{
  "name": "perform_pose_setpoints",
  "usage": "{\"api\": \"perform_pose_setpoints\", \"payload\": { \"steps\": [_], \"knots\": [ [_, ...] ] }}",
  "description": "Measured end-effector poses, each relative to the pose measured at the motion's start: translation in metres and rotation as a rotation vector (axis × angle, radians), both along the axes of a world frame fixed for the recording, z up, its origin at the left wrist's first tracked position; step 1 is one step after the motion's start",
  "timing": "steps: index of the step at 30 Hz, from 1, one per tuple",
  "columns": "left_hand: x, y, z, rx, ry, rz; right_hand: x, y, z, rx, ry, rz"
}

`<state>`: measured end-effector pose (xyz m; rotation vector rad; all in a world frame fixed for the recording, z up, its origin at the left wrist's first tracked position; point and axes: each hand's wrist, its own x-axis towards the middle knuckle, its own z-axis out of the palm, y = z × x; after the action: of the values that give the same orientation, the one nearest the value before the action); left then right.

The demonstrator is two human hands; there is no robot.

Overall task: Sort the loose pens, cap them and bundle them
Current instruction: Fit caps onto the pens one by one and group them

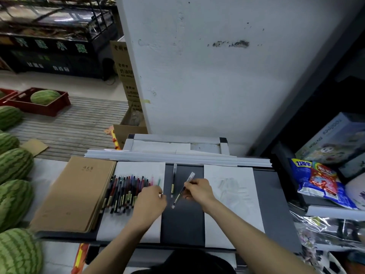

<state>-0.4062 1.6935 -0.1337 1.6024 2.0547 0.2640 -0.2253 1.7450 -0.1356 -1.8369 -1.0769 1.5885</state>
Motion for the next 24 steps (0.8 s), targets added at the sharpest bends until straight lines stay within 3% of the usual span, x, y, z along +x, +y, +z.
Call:
{"api": "perform_pose_setpoints", "payload": {
  "steps": [9,15,20,24],
  "knots": [
    [-0.014,0.024,-0.025,-0.189,0.208,-0.01,-0.021,0.028,-0.028,0.07,-0.376,0.226],
    [-0.012,0.024,-0.026,-0.223,0.292,-0.069,-0.021,0.025,-0.038,0.08,-0.332,0.17],
    [-0.01,0.023,-0.025,-0.216,0.23,-0.044,-0.003,0.014,-0.043,0.116,-0.329,0.195],
    [-0.011,0.02,-0.027,-0.174,0.2,-0.017,0.026,0.0,-0.034,0.26,-0.526,0.385]
  ]
}}
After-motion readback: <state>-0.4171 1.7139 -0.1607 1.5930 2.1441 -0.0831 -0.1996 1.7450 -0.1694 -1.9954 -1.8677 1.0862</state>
